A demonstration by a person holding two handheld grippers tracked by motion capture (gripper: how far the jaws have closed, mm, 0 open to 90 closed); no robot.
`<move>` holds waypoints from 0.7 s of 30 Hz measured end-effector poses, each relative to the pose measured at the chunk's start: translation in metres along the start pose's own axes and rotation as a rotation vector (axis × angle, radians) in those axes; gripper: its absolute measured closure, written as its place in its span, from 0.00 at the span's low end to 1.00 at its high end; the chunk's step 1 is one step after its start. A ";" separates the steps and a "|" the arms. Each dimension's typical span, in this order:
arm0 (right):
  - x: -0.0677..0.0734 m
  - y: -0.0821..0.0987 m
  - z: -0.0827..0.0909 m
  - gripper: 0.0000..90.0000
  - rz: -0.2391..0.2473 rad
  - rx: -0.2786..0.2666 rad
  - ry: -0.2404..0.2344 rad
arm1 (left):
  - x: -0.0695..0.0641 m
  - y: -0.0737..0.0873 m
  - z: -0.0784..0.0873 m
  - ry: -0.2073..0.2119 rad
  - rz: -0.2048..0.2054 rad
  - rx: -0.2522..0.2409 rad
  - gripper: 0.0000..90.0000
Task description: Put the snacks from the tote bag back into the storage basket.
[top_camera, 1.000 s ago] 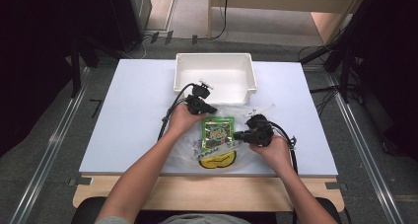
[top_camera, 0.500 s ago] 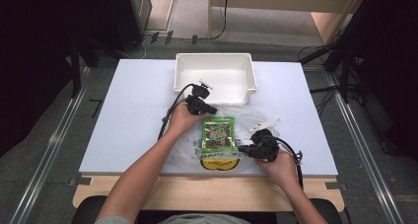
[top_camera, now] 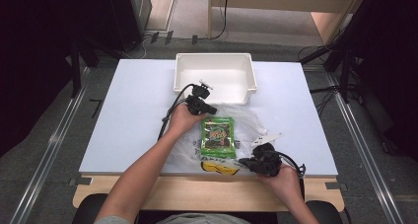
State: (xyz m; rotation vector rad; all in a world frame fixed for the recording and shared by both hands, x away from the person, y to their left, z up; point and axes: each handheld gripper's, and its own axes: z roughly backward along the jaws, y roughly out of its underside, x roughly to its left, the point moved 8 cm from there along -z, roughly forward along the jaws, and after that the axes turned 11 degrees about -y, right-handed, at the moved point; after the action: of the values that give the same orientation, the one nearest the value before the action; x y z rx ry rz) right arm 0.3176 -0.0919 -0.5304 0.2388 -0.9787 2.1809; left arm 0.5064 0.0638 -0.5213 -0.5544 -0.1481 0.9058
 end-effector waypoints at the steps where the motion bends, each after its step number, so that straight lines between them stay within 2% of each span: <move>1: 0.002 0.002 0.000 0.99 0.002 0.003 -0.004 | 0.000 0.000 0.000 -0.003 -0.001 0.000 0.99; 6: 0.006 0.002 0.003 0.97 0.004 -0.003 0.000 | 0.000 0.000 0.000 -0.004 0.000 0.001 0.99; 8: 0.006 -0.005 0.007 0.91 0.014 -0.025 0.017 | -0.001 0.000 0.000 -0.007 -0.001 0.005 0.99; 12: 0.004 -0.021 0.017 0.89 0.033 -0.071 0.032 | -0.002 0.000 0.001 0.001 -0.001 0.016 0.98; 17: 0.007 -0.041 0.026 0.95 0.039 -0.101 0.019 | -0.002 0.000 0.000 0.002 0.002 0.018 0.99; 21: 0.016 -0.055 0.023 0.99 0.065 -0.098 -0.006 | -0.002 0.000 0.000 0.001 -0.002 0.020 0.99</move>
State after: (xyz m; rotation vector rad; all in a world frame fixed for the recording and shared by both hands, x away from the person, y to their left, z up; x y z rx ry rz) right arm 0.3405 -0.0746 -0.4760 0.1697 -1.1075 2.1850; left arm 0.5046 0.0624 -0.5209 -0.5365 -0.1386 0.9042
